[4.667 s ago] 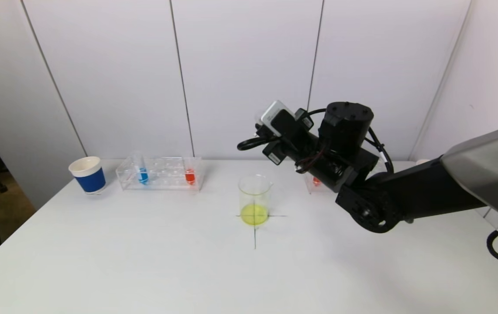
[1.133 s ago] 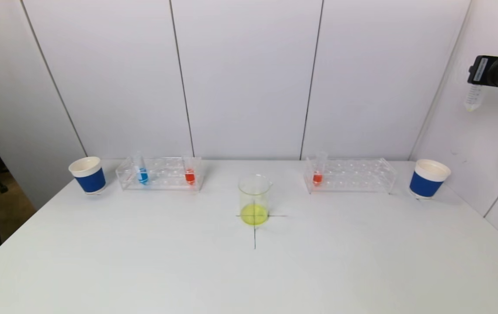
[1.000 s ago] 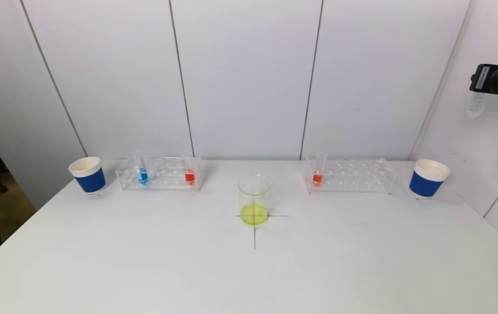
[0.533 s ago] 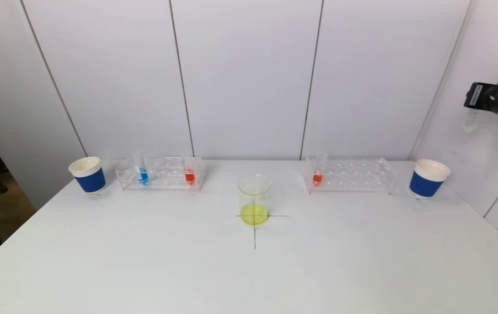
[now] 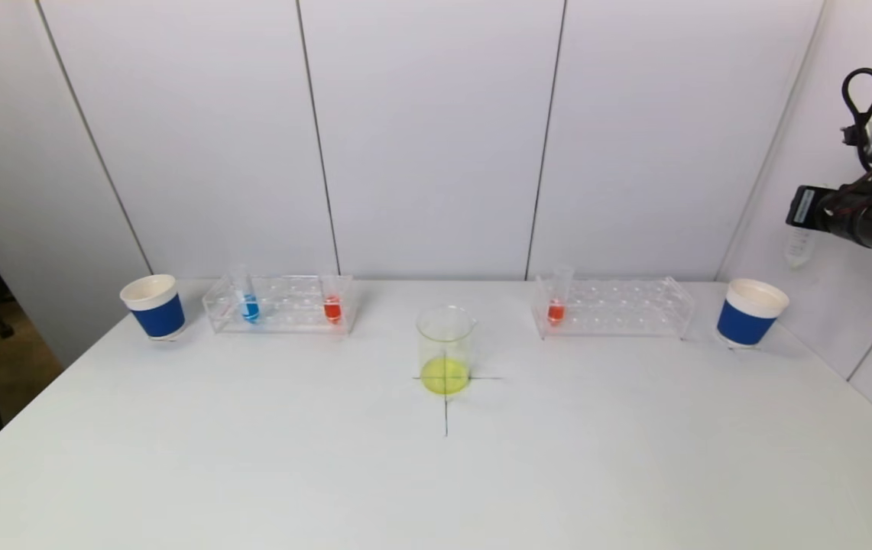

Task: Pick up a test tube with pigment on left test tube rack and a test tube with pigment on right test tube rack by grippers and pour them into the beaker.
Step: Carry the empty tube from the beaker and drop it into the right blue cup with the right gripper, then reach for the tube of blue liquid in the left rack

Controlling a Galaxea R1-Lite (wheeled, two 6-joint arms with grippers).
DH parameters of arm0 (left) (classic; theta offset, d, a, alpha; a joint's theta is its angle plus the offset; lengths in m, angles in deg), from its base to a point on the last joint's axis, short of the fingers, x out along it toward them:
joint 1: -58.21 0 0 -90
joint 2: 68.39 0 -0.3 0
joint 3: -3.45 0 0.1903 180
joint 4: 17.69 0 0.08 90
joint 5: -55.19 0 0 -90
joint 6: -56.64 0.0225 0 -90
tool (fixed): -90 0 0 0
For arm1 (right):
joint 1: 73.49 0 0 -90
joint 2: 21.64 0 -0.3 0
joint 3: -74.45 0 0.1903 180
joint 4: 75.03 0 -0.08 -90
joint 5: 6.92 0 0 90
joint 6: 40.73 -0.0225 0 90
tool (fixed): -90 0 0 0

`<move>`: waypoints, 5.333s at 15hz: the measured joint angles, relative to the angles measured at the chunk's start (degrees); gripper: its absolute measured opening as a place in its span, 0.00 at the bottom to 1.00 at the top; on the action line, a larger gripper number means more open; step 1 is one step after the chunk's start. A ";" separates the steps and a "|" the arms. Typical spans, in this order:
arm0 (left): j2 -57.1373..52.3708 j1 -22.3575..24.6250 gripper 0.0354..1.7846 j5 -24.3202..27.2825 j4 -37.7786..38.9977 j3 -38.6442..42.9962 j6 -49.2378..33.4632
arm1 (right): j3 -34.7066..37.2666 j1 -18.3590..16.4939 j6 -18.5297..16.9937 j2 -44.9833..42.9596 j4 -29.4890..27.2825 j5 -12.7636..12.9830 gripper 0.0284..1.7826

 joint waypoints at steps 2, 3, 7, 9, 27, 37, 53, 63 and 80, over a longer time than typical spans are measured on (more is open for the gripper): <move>0.00 0.00 0.99 -0.01 0.00 0.00 0.00 | 2.34 0.33 0.07 0.67 3.28 0.00 0.26; 0.00 0.00 0.99 0.00 0.02 0.00 0.00 | 3.22 0.46 0.07 1.02 4.52 0.00 0.26; 0.00 0.02 0.99 0.00 0.00 0.00 -0.02 | 4.27 0.60 -2.29 2.43 5.21 -0.74 0.26; 0.00 0.02 0.99 0.00 0.00 0.00 -0.02 | 4.32 0.52 -2.43 3.25 5.57 -0.91 0.26; 0.00 0.02 0.99 0.00 0.00 0.00 0.00 | 3.58 0.49 -3.28 9.72 9.57 -0.94 0.26; 0.00 0.00 0.99 -0.01 0.00 0.00 0.00 | 9.51 0.41 -3.23 9.46 15.56 -1.01 0.26; 0.00 0.02 0.99 0.00 0.00 0.00 0.00 | 11.30 0.35 -3.29 9.24 15.66 -0.94 0.26; 0.00 0.00 0.99 0.00 0.00 0.00 0.00 | 11.57 0.35 -3.75 9.16 15.80 -0.94 0.54; 0.00 0.00 0.99 -0.01 0.00 0.00 0.00 | 16.75 3.45 -3.93 0.34 15.80 -2.82 0.99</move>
